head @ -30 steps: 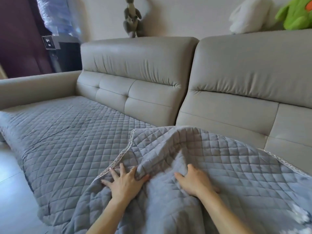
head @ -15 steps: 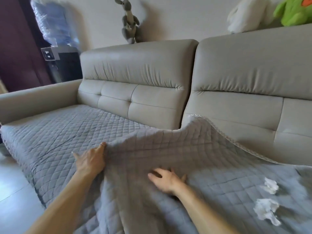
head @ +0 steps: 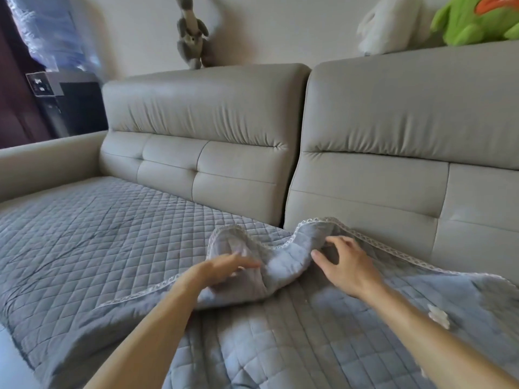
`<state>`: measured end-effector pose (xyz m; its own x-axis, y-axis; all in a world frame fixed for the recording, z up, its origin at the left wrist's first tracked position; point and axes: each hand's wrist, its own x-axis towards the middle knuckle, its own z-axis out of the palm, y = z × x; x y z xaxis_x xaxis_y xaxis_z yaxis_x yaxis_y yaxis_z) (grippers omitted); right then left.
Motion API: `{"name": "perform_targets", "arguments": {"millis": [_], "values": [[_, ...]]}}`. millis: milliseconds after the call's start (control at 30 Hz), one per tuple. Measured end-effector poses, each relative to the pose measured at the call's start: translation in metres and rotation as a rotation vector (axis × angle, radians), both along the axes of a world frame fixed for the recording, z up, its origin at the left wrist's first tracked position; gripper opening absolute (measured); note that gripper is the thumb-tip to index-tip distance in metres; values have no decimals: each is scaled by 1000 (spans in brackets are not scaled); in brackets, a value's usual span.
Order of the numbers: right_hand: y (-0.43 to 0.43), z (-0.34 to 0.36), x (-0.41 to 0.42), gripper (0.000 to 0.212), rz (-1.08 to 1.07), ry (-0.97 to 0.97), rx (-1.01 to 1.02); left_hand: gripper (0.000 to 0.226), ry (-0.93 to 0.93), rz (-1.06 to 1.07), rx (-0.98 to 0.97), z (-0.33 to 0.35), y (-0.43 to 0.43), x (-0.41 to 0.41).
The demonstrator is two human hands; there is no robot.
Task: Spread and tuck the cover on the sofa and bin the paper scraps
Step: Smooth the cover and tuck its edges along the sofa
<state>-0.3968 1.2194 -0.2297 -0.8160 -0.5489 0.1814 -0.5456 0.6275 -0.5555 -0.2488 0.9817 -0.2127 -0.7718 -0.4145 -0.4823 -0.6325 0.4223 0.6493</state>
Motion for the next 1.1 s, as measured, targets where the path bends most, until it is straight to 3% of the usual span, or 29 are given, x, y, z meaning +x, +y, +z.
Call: {"name": "perform_targets", "arguments": {"millis": [33, 100, 167, 200, 233, 300, 367, 400, 500, 600, 667, 767, 833, 900, 933, 1000, 1100], "values": [[0, -1, 0, 60, -48, 56, -46, 64, -21, 0, 48, -4, 2, -6], [-6, -1, 4, 65, -87, 112, -72, 82, 52, 120, -213, -22, -5, -12], [-22, -6, 9, 76, -85, 8, 23, 116, -8, 196, -483, -46, -17, -12], [-30, -10, 10, 81, -85, -72, 85, 120, -80, 164, -531, -56, -17, -13], [-39, -17, 11, 85, -78, -134, 158, 116, -117, 108, -569, -65, -16, -14], [-46, -32, 9, 88, -75, -194, 285, 79, -51, -20, -665, -71, -8, -19], [-46, -39, 3, 87, -97, -216, 213, 41, 47, -131, -782, -66, 0, -30], [-48, -39, 2, 87, -86, -239, 114, 33, 83, -154, -862, -63, 0, -31], [-63, -35, 3, 92, 41, -228, -149, 39, 213, -16, -1123, -37, -37, -24], [-88, -27, 1, 93, 200, -56, -123, 42, 397, 231, -1348, 12, -100, -14], [-101, -20, -1, 88, 226, 33, -4, 40, 368, 323, -1419, 33, -132, -18], [-113, -32, 2, 84, 216, -9, 322, 47, 206, 381, -1367, 17, -135, -26], [-112, -57, 11, 85, 251, -123, 509, 56, 77, 366, -1050, -19, -124, -32], [-114, -77, 19, 88, 264, -91, 601, 61, -120, 327, -665, -52, -119, -35], [-120, -81, 18, 89, 265, -53, 589, 66, -196, 286, -590, -64, -117, -34], [-139, -75, 10, 85, 317, -88, 545, 67, -253, 263, -605, -78, -117, -26], [-153, -55, 4, 63, 383, -380, 330, 58, -185, 333, -750, -75, -118, -17]]}}
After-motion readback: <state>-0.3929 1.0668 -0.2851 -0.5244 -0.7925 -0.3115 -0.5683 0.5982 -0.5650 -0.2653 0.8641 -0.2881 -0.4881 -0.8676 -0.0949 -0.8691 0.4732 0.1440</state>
